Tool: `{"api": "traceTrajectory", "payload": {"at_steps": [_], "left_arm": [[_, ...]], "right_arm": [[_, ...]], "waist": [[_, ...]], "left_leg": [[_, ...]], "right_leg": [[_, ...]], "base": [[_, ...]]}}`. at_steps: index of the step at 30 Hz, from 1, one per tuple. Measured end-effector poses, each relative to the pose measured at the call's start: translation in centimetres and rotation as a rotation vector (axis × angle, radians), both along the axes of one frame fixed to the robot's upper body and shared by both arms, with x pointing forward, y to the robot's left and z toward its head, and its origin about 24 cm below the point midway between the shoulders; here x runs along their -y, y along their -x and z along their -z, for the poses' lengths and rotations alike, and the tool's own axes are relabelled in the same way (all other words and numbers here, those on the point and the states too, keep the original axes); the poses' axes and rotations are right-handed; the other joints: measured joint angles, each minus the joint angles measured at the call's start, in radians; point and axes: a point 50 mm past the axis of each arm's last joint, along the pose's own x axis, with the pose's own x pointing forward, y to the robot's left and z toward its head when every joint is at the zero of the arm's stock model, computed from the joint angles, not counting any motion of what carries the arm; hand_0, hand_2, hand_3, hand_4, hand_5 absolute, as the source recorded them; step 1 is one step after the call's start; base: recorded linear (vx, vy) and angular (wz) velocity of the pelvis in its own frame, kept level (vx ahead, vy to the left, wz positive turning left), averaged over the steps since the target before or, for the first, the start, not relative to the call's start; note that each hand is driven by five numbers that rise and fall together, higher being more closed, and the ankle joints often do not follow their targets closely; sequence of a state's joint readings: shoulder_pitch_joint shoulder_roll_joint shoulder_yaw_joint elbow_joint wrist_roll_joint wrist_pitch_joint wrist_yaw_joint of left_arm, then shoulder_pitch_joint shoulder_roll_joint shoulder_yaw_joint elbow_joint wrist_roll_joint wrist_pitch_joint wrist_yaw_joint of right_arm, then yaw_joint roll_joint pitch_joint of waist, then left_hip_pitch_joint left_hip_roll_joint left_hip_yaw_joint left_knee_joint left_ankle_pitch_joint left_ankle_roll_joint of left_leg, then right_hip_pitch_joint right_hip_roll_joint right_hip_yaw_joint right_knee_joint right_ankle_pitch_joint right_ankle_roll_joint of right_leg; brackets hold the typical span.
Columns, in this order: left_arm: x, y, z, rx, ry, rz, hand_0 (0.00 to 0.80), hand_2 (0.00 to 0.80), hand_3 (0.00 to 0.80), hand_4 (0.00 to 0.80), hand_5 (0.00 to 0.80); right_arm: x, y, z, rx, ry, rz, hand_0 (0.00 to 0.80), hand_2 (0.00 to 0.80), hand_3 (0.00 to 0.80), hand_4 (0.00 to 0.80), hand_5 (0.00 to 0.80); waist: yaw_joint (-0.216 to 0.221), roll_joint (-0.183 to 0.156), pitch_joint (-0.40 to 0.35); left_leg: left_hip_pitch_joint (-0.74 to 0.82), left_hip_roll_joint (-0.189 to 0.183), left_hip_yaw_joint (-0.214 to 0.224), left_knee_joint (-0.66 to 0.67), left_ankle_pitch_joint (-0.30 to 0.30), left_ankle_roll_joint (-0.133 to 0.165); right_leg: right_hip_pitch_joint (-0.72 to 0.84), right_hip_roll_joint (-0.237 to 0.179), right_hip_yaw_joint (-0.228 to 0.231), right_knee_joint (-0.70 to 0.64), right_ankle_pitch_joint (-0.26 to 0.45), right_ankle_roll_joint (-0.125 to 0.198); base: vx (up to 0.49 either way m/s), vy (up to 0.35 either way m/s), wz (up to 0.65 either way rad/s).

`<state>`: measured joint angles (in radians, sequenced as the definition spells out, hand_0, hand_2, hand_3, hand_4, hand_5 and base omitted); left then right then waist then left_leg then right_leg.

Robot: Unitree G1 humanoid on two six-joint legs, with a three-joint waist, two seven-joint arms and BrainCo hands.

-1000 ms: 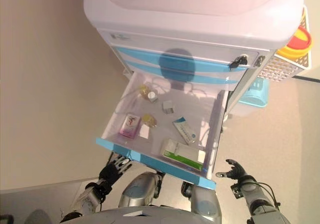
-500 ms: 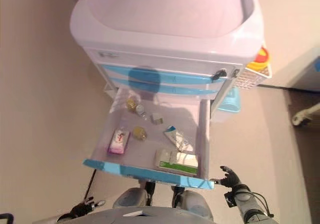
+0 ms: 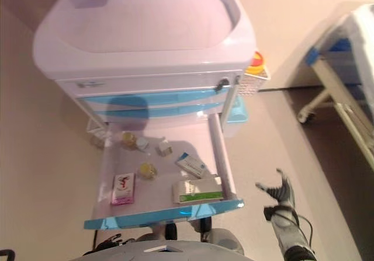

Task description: Open the drawer and pick up the medicine

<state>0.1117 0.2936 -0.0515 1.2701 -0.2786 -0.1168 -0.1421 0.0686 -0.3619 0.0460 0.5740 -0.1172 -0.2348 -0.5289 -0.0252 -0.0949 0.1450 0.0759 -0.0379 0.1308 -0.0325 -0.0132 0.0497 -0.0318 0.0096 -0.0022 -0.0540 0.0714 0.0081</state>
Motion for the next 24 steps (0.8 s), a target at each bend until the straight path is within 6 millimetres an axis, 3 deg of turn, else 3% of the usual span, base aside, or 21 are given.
{"api": "traceTrajectory", "payload": {"at_steps": [4,9,14,20,24], "left_arm": [[-0.2,0.5,0.0,-0.01,-0.013,-0.007,0.0,0.0,0.0,0.0,0.0],[0.5,0.5,0.2,-0.011,-0.017,-0.026,0.0,0.0,0.0,0.0,0.0],[0.5,0.4,0.2,0.002,-0.03,-0.042,0.0,0.0,0.0,0.0,0.0],[0.7,0.2,0.2,0.009,-0.039,-0.049,0.0,0.0,0.0,0.0,0.0],[0.7,0.2,0.2,0.01,-0.044,-0.057,0.0,0.0,0.0,0.0,0.0]], "right_arm": [[-0.5,-0.9,-2.9,0.142,0.12,-0.041,0.0,0.0,0.0,0.0,0.0],[-1.2,-2.5,-8.5,0.361,0.344,-0.204,0.0,0.0,0.0,0.0,0.0],[-2.8,-3.7,-12.8,0.525,0.426,-0.415,0.0,0.0,0.0,0.0,0.0],[-7.1,-3.7,-14.3,0.57,0.445,-0.762,0.0,0.0,0.0,0.0,0.0],[-8.8,-3.8,-14.5,0.571,0.446,-0.889,0.0,0.0,0.0,0.0,0.0]], "waist": [[-0.013,-0.011,-0.007],[-0.028,0.007,0.006],[-0.017,-0.001,0.012],[0.02,-0.006,0.015],[0.036,-0.014,0.02]], "left_leg": [[0.001,-0.005,0.032,-0.016,0.007,0.006],[-0.001,-0.015,0.034,-0.026,0.011,0.014],[-0.015,-0.014,0.024,-0.029,0.013,0.014],[-0.025,-0.015,-0.001,-0.029,0.016,0.012],[-0.039,-0.019,-0.039,-0.028,0.024,0.013]], "right_leg": [[-0.017,-0.011,-0.006,0.002,0.009,0.012],[-0.022,-0.015,0.003,0.0,0.029,0.005],[-0.034,-0.017,-0.005,-0.001,0.029,0.006],[-0.028,-0.017,-0.022,-0.016,0.029,0.005],[-0.025,-0.021,-0.041,-0.024,0.029,0.005]], "base": [[-0.038,0.044,-0.22],[-0.019,0.009,-0.05],[-0.011,-0.021,0.05],[0.0,-0.02,0.12],[-0.008,-0.023,0.27]]}}
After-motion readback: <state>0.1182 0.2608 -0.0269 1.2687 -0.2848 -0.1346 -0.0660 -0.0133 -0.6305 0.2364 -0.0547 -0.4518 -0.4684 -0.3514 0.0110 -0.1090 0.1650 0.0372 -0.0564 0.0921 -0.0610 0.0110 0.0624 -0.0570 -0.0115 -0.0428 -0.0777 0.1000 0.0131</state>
